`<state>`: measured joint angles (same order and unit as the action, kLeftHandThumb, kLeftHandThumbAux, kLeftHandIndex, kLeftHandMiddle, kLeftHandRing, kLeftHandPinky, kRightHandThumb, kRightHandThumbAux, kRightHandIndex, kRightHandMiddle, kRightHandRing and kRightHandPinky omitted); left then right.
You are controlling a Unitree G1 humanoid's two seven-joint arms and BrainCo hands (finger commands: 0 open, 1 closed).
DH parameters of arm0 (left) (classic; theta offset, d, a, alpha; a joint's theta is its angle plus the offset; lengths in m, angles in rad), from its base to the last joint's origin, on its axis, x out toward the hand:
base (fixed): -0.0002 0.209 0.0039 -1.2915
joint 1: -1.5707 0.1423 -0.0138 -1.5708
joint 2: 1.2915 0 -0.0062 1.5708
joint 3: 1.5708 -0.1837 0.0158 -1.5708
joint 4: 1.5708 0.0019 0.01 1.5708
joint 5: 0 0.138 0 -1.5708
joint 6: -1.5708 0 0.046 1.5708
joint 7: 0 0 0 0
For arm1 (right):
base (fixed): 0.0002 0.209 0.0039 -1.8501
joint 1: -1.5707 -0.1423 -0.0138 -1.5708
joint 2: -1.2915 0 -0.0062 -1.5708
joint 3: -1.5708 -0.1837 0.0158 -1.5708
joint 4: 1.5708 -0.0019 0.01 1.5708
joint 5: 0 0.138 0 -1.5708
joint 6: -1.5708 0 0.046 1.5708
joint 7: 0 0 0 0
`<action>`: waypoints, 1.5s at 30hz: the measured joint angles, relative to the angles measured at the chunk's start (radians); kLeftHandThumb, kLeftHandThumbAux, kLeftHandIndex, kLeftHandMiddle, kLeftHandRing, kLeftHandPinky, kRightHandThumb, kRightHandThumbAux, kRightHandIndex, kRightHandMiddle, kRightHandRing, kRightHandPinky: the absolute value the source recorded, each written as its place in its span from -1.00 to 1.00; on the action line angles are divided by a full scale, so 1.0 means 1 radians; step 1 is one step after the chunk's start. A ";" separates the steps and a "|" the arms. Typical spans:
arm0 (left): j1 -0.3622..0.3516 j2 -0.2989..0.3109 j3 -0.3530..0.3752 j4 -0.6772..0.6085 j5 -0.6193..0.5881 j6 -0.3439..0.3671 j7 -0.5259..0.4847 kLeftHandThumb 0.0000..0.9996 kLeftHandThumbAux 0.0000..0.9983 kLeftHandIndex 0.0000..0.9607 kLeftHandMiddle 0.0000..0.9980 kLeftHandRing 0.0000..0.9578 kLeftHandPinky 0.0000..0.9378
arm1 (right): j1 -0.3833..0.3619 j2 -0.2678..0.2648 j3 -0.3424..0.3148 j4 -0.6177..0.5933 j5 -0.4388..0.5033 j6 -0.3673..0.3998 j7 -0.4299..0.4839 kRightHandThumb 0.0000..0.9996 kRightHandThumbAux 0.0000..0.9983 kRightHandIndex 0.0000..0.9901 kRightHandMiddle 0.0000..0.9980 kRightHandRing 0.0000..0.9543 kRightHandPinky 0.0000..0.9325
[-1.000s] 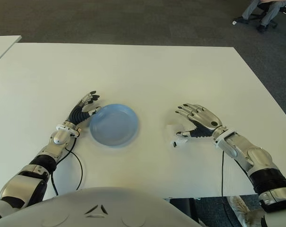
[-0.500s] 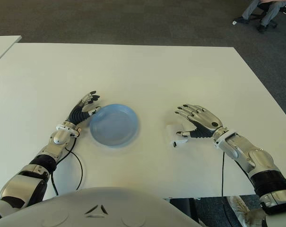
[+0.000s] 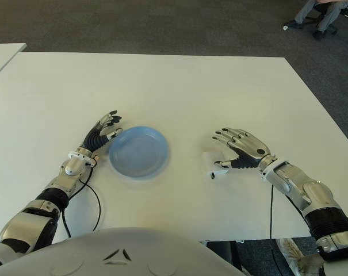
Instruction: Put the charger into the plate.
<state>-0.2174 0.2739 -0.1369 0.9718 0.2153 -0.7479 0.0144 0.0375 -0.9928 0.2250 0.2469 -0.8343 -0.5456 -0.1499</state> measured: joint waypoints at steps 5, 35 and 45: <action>0.000 0.004 0.000 0.003 0.000 -0.004 0.000 -1.00 -0.12 -0.81 -0.55 -0.54 -0.62 | 0.001 0.001 0.000 0.000 0.000 -0.002 0.002 -0.76 -0.58 -1.00 -1.00 -1.00 -1.00; -0.014 0.007 -0.010 0.020 0.012 -0.005 0.015 -1.00 -0.18 -0.80 -0.54 -0.52 -0.60 | -0.002 0.004 0.000 0.034 -0.005 -0.037 -0.016 -0.76 -0.65 -1.00 -1.00 -1.00 -1.00; -0.025 0.009 -0.017 0.033 0.011 -0.004 0.015 -1.00 -0.04 -0.81 -0.56 -0.55 -0.64 | -0.002 0.004 -0.003 0.040 -0.001 -0.057 -0.020 -0.75 -0.67 -1.00 -1.00 -1.00 -1.00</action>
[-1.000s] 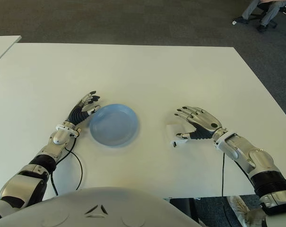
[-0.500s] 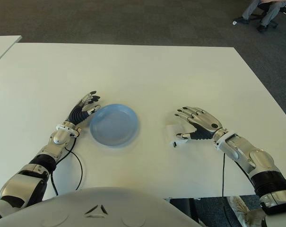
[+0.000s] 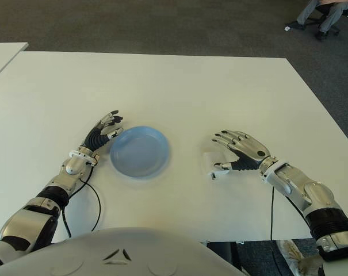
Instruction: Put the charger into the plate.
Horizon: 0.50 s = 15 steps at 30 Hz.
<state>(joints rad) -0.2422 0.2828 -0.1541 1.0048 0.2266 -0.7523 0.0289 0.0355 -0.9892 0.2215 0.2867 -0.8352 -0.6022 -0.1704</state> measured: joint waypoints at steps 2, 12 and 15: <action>-0.004 0.000 0.000 0.006 -0.001 0.000 0.000 -1.00 -0.01 -0.81 -0.56 -0.56 -0.65 | 0.002 0.000 -0.003 0.000 0.000 -0.006 -0.003 -0.75 -0.67 -1.00 -1.00 -1.00 -1.00; -0.016 -0.002 0.000 0.027 -0.003 0.000 0.000 -1.00 0.03 -0.82 -0.58 -0.57 -0.64 | 0.011 0.000 -0.011 0.002 0.005 -0.034 -0.023 -0.71 -0.70 -1.00 -1.00 -1.00 -1.00; -0.019 -0.002 0.000 0.030 -0.003 0.000 0.000 -1.00 0.02 -0.83 -0.58 -0.57 -0.63 | 0.019 0.000 -0.018 0.001 0.008 -0.045 -0.033 -0.67 -0.73 -1.00 -1.00 -1.00 -1.00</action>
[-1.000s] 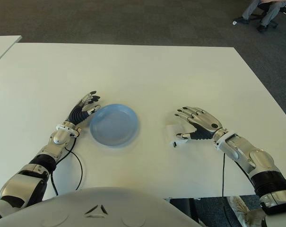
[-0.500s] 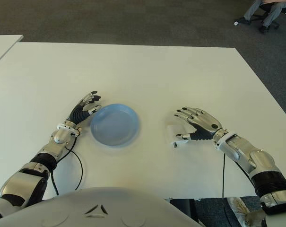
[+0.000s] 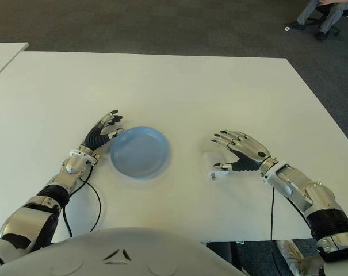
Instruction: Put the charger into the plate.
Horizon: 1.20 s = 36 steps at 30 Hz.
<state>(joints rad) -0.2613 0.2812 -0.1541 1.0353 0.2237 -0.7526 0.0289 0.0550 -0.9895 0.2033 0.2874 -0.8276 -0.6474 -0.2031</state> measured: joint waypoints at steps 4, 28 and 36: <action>-0.003 0.000 0.000 0.005 0.000 -0.002 0.000 -1.00 0.02 -0.82 -0.57 -0.56 -0.64 | 0.015 -0.003 -0.016 -0.003 0.006 -0.017 -0.007 -0.63 -0.75 -1.00 -1.00 -1.00 -1.00; -0.015 0.000 -0.001 0.027 -0.004 -0.010 0.000 -1.00 0.05 -0.83 -0.58 -0.56 -0.60 | 0.087 -0.037 -0.089 -0.032 0.009 -0.047 -0.013 -0.60 -0.73 -1.00 -1.00 -1.00 -1.00; -0.020 0.000 -0.001 0.034 -0.007 -0.010 0.000 -1.00 0.02 -0.84 -0.58 -0.56 -0.63 | 0.100 -0.040 -0.100 -0.031 0.009 -0.048 -0.019 -0.60 -0.73 -1.00 -1.00 -1.00 -1.00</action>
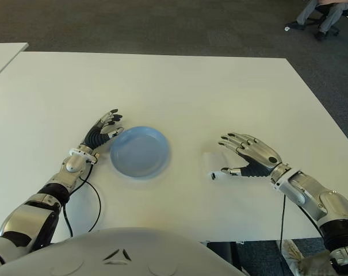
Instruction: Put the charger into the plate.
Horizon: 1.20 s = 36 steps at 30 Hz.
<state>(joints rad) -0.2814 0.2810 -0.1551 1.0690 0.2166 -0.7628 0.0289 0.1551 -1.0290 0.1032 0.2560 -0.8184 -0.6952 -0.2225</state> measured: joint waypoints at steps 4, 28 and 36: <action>-0.002 0.000 0.000 0.002 0.000 0.000 0.000 -1.00 -0.01 -0.83 -0.57 -0.56 -0.62 | 0.001 0.000 -0.002 0.003 0.000 0.000 -0.002 -0.61 -0.72 -1.00 -1.00 -1.00 -1.00; 0.000 0.000 -0.001 0.002 -0.001 -0.003 0.000 -1.00 0.03 -0.81 -0.57 -0.57 -0.65 | -0.040 0.012 0.040 0.098 -0.046 -0.003 -0.061 -0.64 -0.67 -1.00 -1.00 -1.00 -1.00; 0.006 0.001 -0.001 -0.002 -0.002 -0.009 0.000 -1.00 0.02 -0.81 -0.58 -0.57 -0.64 | -0.099 0.039 0.090 0.161 -0.080 -0.003 -0.096 -0.64 -0.67 -1.00 -1.00 -1.00 -1.00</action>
<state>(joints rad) -0.2754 0.2816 -0.1560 1.0667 0.2151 -0.7718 0.0285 0.0565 -0.9896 0.1932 0.4170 -0.8981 -0.6982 -0.3188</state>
